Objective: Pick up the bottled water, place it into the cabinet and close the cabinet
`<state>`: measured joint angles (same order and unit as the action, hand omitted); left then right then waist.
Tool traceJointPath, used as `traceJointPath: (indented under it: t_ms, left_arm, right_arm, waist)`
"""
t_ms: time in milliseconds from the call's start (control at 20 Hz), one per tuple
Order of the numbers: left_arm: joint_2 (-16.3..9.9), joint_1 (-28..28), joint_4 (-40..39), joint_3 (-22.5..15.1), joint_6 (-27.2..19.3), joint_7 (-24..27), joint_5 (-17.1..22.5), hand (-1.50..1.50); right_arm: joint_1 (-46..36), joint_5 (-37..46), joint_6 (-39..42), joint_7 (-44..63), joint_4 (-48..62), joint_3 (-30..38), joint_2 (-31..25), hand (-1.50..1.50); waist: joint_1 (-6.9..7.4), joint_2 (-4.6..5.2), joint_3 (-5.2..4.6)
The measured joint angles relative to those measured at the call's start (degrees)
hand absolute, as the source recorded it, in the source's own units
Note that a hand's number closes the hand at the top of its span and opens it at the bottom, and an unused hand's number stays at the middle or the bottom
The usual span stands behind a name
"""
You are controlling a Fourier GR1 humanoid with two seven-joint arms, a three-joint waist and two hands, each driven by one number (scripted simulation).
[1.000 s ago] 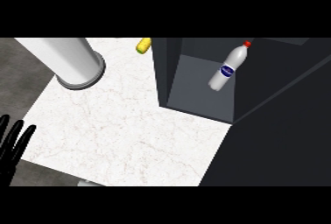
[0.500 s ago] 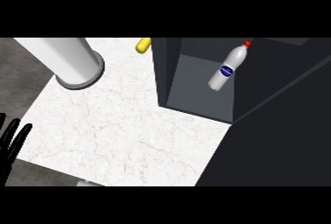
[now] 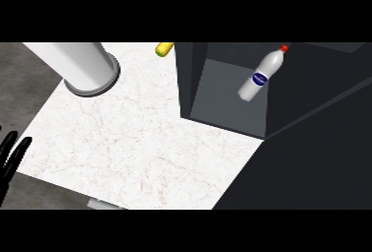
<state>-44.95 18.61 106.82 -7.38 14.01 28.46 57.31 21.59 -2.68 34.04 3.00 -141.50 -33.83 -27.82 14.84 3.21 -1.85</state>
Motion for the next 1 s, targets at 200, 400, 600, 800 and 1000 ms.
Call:
traceJointPath:
  t_ms: [200,400,600,800,1000]
  left_arm:
    - [-0.4,-0.6,0.1,0.4,0.8,-0.1,0.2,-1.5]
    - [-0.5,-1.0,-0.2,0.6,1.1,-0.1,0.4,-1.5]
    - [-0.7,-1.3,-0.6,0.9,1.6,-0.2,0.6,-1.5]
    - [-0.8,-1.7,-0.9,1.0,1.9,-0.3,0.8,-1.5]
    - [-1.0,-1.9,-1.3,1.2,2.3,-0.5,1.0,-1.5]
  right_arm:
    - [0.1,-2.0,0.2,-0.1,0.8,0.1,0.6,1.5]
    - [0.2,-3.6,0.1,0.5,1.4,0.4,1.5,1.5]
    - [-1.5,-4.4,-1.0,2.0,2.0,1.2,3.1,1.5]
    - [-5.7,-4.4,-1.9,5.6,3.4,2.5,4.3,1.5]
    - [-11.2,-4.4,-2.5,10.0,6.6,3.8,5.5,1.5]
  waist:
    - [1.07,0.88,0.2]
    - [1.37,1.4,0.31]
    - [1.36,1.37,0.38]
    - [1.34,1.14,0.37]
    - [1.52,0.9,0.42]
